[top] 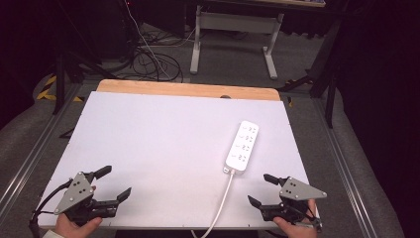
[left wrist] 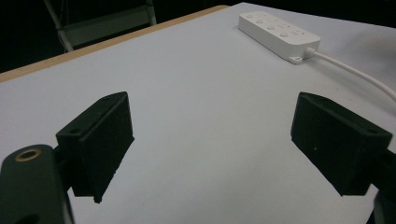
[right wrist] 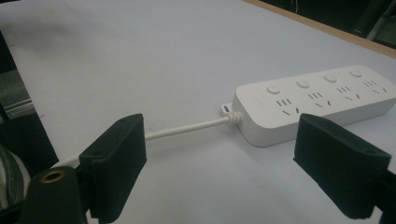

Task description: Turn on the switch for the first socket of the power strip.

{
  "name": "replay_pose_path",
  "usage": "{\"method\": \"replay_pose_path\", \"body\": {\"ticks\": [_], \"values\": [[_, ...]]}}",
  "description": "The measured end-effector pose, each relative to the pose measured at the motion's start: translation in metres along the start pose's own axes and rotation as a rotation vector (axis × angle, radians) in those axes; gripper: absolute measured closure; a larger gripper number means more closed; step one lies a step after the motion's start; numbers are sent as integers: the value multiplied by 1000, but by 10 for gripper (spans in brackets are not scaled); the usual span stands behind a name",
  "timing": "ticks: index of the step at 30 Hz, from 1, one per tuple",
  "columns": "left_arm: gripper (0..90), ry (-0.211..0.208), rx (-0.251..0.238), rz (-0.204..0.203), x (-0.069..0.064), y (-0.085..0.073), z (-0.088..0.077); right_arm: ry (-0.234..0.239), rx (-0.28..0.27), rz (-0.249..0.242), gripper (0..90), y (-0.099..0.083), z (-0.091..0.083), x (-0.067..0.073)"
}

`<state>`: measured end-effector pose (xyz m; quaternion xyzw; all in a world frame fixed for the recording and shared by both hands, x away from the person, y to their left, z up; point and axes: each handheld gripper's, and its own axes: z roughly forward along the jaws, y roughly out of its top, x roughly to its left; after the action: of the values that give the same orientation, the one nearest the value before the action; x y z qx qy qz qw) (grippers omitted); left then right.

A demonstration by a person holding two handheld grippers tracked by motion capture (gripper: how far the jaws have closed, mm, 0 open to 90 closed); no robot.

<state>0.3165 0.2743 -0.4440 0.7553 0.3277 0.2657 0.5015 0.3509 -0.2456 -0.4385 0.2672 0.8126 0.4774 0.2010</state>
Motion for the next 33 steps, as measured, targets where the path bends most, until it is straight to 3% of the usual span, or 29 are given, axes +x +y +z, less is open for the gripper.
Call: {"method": "replay_pose_path", "body": {"ticks": [19,28,33], "values": [[134,30,-7,32,-4,2,-2,10,-6,-4,197,2,0,2],[135,27,-5,22,-4,2,-3,0,25,-40,297,12,-1,6],[138,24,-2,19,-4,2,-3,-19,27,-25,349,20,-1,2]]}}
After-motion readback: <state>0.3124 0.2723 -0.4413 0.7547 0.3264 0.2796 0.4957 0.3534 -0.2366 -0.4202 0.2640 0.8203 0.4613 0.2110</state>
